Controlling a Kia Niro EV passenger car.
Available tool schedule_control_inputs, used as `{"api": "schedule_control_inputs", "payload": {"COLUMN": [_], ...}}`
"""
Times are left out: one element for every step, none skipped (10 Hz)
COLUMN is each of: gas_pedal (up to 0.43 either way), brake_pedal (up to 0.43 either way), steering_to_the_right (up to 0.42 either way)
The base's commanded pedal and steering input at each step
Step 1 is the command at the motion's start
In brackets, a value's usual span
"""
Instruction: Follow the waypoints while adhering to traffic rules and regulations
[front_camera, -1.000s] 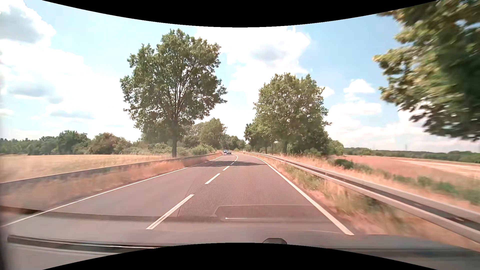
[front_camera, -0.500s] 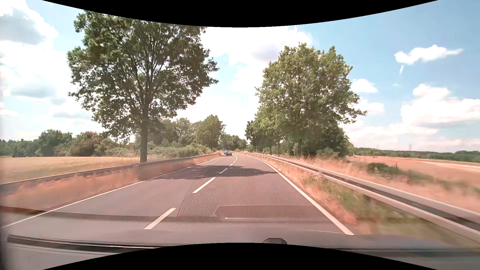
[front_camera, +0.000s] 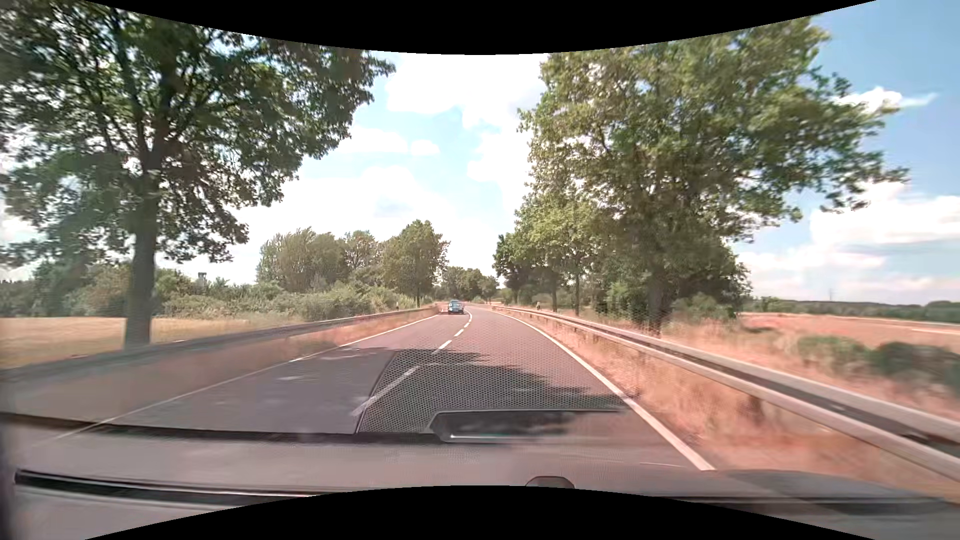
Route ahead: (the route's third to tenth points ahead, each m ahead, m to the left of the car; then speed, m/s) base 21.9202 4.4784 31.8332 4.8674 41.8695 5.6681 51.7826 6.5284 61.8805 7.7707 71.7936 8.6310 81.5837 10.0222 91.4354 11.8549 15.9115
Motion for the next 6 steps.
{"api": "schedule_control_inputs", "payload": {"gas_pedal": [0.079, 0.079, 0.079, 0.079, 0.079, 0.079], "brake_pedal": [0.0, 0.0, 0.0, 0.0, 0.0, 0.0], "steering_to_the_right": [-0.012, -0.013, -0.013, -0.013, -0.013, -0.013]}}
